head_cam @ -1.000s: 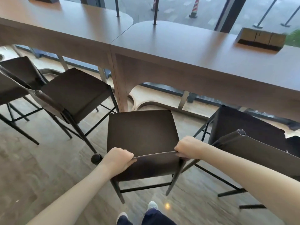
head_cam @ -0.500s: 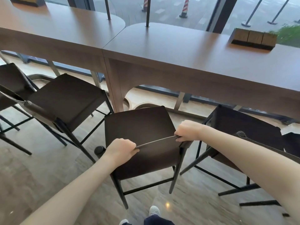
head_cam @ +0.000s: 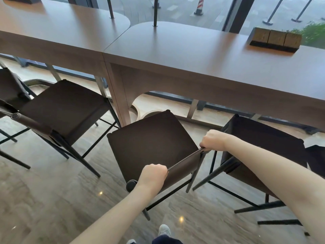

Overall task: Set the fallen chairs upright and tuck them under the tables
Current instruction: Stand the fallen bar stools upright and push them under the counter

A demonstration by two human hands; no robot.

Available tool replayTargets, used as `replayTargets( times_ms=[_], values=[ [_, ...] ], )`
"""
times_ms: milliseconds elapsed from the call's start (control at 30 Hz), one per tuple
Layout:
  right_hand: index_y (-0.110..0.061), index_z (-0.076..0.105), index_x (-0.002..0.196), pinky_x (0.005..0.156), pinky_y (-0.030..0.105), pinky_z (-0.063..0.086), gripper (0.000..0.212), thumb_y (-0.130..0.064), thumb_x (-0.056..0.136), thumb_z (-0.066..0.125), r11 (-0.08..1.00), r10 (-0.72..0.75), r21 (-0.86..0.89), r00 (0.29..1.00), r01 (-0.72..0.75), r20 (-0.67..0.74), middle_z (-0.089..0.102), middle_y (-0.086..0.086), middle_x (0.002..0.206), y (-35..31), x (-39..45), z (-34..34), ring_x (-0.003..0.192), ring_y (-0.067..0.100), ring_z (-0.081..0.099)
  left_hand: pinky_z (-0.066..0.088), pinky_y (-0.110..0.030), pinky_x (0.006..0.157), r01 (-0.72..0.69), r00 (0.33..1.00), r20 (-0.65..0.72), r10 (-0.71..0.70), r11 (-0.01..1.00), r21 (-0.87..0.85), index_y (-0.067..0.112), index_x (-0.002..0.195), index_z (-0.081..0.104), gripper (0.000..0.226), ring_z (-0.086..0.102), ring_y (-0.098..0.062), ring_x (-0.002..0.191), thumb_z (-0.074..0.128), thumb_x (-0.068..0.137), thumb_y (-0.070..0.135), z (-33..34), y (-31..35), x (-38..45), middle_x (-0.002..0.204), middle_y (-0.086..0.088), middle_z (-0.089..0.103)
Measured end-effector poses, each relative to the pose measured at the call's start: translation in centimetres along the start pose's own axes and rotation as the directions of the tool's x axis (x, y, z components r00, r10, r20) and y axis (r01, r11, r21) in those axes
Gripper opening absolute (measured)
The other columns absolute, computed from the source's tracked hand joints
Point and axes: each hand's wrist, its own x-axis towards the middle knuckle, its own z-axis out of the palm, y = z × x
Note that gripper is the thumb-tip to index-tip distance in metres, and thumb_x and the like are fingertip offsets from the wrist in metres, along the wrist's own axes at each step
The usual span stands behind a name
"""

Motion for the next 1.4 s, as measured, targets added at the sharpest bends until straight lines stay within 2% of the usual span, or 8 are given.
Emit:
replayTargets(
  times_ms=[167, 367, 467, 567, 1100, 1167, 1267, 1400],
  values=[
    [-0.012, 0.064, 0.094, 0.065, 0.031, 0.041, 0.032, -0.032, 0.101, 0.040, 1.000, 0.002, -0.003, 1.000, -0.002, -0.017, 0.070, 0.005, 0.094, 0.0, 0.1, 1.5, 0.085, 0.029, 0.066, 0.032, -0.027, 0.059, 0.012, 0.999, -0.051, -0.015, 0.999, -0.050, 0.018, 0.086, 0.062, 0.007, 0.067, -0.027, 0.079, 0.058, 0.092, 0.021, 0.5, 0.5, -0.2, 0.086, -0.002, 0.069],
    [-0.008, 0.066, 0.101, 0.064, 0.032, 0.043, 0.043, -0.041, 0.102, 0.039, 0.992, 0.038, 0.119, 0.997, -0.047, 0.073, 0.068, 0.008, 0.096, -0.9, -0.8, 3.0, 0.086, 0.029, 0.064, 0.012, -0.017, 0.044, -0.063, 0.996, -0.060, 0.059, 0.996, -0.056, 0.022, 0.038, 0.046, 0.052, 0.042, -0.017, 0.023, 0.095, 0.019, 0.026, 3.2, 1.4, -0.2, 0.032, 0.003, 0.041],
    [-0.010, 0.066, 0.106, 0.070, 0.034, 0.047, 0.038, -0.035, 0.103, 0.037, 0.994, 0.062, 0.093, 0.998, -0.064, 0.031, 0.069, 0.008, 0.099, -1.7, -1.5, 4.0, 0.090, 0.030, 0.066, 0.022, -0.021, 0.047, -0.048, 0.999, 0.010, 0.048, 0.999, 0.012, 0.020, 0.056, 0.060, 0.032, 0.059, -0.020, 0.043, 0.090, 0.054, 0.032, 2.3, 2.4, -0.8, 0.051, 0.002, 0.059],
    [-0.009, 0.064, 0.109, 0.072, 0.033, 0.046, 0.031, -0.023, 0.103, 0.036, 0.996, 0.065, 0.065, 0.998, -0.064, -0.008, 0.069, 0.008, 0.101, -2.3, -2.1, 4.3, 0.093, 0.030, 0.066, 0.032, -0.030, 0.066, 0.006, 1.000, 0.012, -0.006, 0.999, 0.038, 0.012, 0.100, 0.062, 0.023, 0.065, -0.032, 0.092, 0.042, 0.101, 0.025, 2.6, 2.5, -0.7, 0.101, -0.008, 0.068],
    [-0.010, 0.064, 0.100, 0.065, 0.032, 0.049, 0.015, -0.015, 0.097, 0.050, 0.962, 0.143, 0.240, 0.989, -0.127, -0.049, 0.070, 0.006, 0.090, -7.2, -1.0, 4.2, 0.082, 0.027, 0.068, 0.030, -0.033, 0.064, -0.238, 0.971, 0.046, 0.235, 0.926, 0.293, 0.011, 0.096, 0.057, 0.041, 0.065, -0.031, 0.085, 0.025, 0.105, 0.036, -0.6, -4.7, -0.3, 0.093, -0.008, 0.067],
    [-0.014, 0.067, 0.076, 0.050, 0.024, 0.044, 0.012, -0.022, 0.076, 0.075, 0.946, 0.190, 0.290, 0.974, -0.147, -0.125, 0.067, 0.002, 0.066, -7.9, -0.5, 3.5, 0.059, 0.020, 0.067, 0.028, -0.030, 0.057, -0.278, 0.959, 0.047, 0.279, 0.901, 0.333, 0.015, 0.081, 0.058, 0.041, 0.066, -0.026, 0.067, 0.030, 0.102, 0.036, -1.1, -6.4, 0.2, 0.076, -0.003, 0.068],
    [-0.021, 0.048, 0.037, 0.036, 0.012, 0.017, 0.048, -0.024, 0.017, 0.092, 0.902, 0.249, 0.398, 0.953, -0.165, -0.170, 0.040, -0.006, 0.030, -8.4, 0.8, 4.4, 0.021, 0.013, 0.041, 0.028, -0.030, 0.054, -0.339, 0.939, 0.076, 0.336, 0.856, 0.390, 0.017, 0.078, 0.060, 0.039, 0.066, -0.027, 0.061, 0.036, 0.100, 0.037, -1.2, -8.8, 1.0, 0.070, -0.003, 0.069],
    [-0.021, 0.049, 0.037, 0.040, 0.015, 0.014, 0.047, -0.022, 0.015, 0.090, 0.894, 0.271, 0.409, 0.947, -0.181, -0.173, 0.040, -0.006, 0.029, -10.6, 1.3, 3.8, 0.020, 0.013, 0.040, 0.030, -0.033, 0.062, -0.407, 0.903, 0.066, 0.425, 0.795, 0.449, 0.011, 0.094, 0.058, 0.030, 0.067, -0.033, 0.079, 0.035, 0.101, 0.028, -2.4, -10.3, 2.3, 0.089, -0.009, 0.070]
  ],
)
